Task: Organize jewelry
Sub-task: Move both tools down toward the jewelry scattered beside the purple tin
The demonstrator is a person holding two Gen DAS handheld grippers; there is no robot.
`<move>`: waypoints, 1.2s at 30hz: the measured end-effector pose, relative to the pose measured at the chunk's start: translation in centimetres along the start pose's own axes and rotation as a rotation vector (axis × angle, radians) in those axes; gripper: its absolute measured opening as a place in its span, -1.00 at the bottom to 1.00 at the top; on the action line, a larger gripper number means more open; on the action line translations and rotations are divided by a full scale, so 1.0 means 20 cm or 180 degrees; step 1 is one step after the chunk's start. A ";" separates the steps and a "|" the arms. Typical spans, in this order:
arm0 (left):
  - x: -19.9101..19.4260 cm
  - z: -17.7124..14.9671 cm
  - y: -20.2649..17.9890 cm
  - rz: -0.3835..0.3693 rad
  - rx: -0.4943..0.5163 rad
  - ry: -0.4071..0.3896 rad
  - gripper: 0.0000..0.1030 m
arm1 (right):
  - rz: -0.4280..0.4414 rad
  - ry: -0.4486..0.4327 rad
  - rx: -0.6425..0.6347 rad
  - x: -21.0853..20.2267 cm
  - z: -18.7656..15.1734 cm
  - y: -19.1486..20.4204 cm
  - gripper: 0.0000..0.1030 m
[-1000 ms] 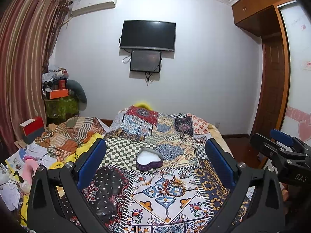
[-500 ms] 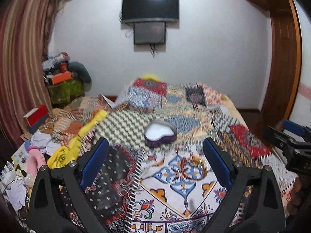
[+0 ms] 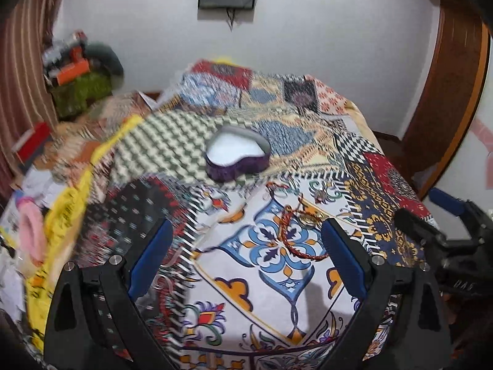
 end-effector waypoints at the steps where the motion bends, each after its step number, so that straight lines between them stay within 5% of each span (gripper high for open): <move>1: 0.03 -0.01 0.01 -0.0014 -0.0016 0.0050 0.88 | 0.0014 0.0013 -0.0029 0.01 -0.01 0.01 1.00; 6: 0.13 -0.04 0.00 -0.0113 0.0080 0.0303 0.68 | 0.0111 0.0125 -0.0146 0.09 -0.04 0.05 0.95; 9: 0.16 -0.07 -0.01 -0.0296 0.0046 0.0461 0.60 | 0.0187 0.0166 -0.0249 0.12 -0.05 0.09 0.71; 14: 0.19 -0.07 -0.01 -0.0197 0.0157 0.0548 0.39 | 0.0344 0.0268 -0.0352 0.16 -0.08 0.14 0.09; 25: 0.23 -0.07 -0.05 -0.0359 0.0244 0.0651 -0.07 | 0.0645 0.0419 -0.0470 0.20 -0.10 0.24 -0.47; 31: 0.21 -0.05 -0.11 -0.0521 0.0309 0.0625 -0.19 | 0.0713 0.0502 -0.0541 0.23 -0.13 0.27 -0.60; 33: 0.25 -0.06 -0.14 -0.0582 0.0348 0.0738 -0.55 | 0.0703 0.0512 -0.0556 0.24 -0.13 0.27 -0.60; 36: 0.28 -0.07 -0.15 -0.0563 0.0349 0.0788 -0.57 | 0.0705 0.0521 -0.0550 0.24 -0.13 0.26 -0.60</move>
Point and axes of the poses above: each gripper's, at about its wrist camera, not at the fingertips, and x roughly the way its jaws point, y to its left, z to its top, the point moved 7 cm from there along x, roughly the way its jaws point
